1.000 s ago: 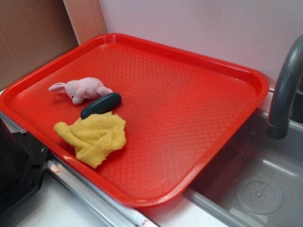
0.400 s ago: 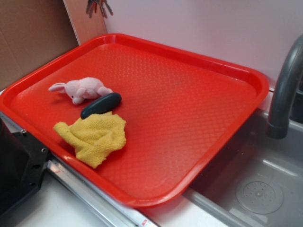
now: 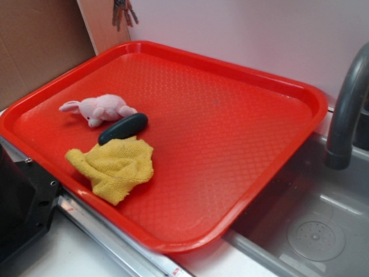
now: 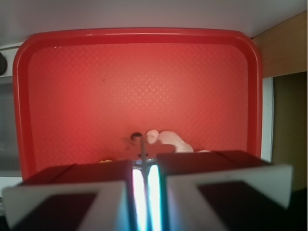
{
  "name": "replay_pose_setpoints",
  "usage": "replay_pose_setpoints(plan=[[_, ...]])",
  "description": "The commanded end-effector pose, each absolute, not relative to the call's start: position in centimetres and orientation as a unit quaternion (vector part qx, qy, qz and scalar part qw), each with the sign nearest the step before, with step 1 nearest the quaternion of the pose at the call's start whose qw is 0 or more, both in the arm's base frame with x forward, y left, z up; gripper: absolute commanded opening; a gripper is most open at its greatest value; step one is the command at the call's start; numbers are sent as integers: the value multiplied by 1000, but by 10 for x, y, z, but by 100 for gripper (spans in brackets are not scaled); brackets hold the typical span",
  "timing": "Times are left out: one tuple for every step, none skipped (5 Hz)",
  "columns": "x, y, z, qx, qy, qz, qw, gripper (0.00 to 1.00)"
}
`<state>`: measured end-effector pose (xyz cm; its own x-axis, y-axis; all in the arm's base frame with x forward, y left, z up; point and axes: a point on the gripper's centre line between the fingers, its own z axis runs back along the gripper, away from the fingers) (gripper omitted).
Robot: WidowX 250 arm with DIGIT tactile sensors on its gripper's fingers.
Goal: Grab the silver keys.
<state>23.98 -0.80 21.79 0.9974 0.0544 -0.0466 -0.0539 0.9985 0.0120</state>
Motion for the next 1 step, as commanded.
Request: replay_pose_setpoints(plan=[[247, -6, 227, 10, -1, 22, 1000, 0]])
